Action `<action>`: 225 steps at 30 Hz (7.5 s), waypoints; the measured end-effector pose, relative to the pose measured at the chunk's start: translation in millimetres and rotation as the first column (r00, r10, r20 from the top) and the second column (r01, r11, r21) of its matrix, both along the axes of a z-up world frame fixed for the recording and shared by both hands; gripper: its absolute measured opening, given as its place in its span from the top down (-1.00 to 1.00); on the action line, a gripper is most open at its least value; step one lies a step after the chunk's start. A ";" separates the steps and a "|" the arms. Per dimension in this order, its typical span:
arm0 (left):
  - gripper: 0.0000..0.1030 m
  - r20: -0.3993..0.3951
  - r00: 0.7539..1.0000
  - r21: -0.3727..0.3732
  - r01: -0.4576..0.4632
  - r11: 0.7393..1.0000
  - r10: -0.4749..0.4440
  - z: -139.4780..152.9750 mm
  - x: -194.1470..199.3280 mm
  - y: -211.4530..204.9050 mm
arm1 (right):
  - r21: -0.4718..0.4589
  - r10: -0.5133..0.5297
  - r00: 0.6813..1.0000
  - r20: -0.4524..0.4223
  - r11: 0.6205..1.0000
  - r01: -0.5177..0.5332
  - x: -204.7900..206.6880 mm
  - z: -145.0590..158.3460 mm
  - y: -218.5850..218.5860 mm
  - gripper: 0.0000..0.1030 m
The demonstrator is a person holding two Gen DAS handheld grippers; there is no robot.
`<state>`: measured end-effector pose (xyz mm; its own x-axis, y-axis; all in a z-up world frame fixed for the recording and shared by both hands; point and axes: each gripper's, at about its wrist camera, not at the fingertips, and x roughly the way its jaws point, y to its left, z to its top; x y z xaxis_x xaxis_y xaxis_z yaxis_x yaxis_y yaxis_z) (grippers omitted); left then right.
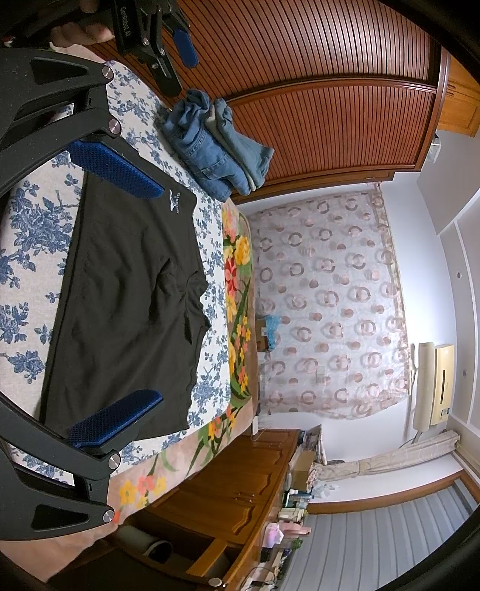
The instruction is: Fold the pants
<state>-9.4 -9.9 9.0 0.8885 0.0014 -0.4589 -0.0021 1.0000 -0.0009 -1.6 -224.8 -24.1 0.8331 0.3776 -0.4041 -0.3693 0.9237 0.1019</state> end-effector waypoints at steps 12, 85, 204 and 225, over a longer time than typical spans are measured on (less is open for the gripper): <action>-1.00 -0.068 0.997 -0.011 0.024 1.000 -0.025 -18.3 16.6 -2.3 | -0.010 -0.012 0.999 -0.031 1.000 0.012 6.3 -5.2 -1.7 -1.00; -1.00 -0.328 0.925 -0.096 0.170 0.981 -0.192 -98.8 92.6 28.2 | -0.268 -0.111 0.931 -0.349 0.963 0.014 201.4 -6.7 -24.8 0.93; -0.46 -0.251 0.883 -0.078 0.391 0.917 -0.397 -58.7 127.7 -92.1 | -0.122 0.012 0.959 -0.284 0.991 -0.049 41.5 -14.8 -13.1 -0.13; -0.46 -0.308 0.867 -0.082 0.385 0.919 -0.391 -89.1 120.9 -95.2 | -0.118 0.059 0.934 -0.353 0.987 -0.107 78.4 -31.0 -4.8 0.73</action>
<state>111.4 -105.1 -80.1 0.6267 -0.3245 -0.7085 0.3832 0.9200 -0.0824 76.8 -229.5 -55.1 0.5998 0.3617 -0.7137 -0.4087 0.9053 0.1154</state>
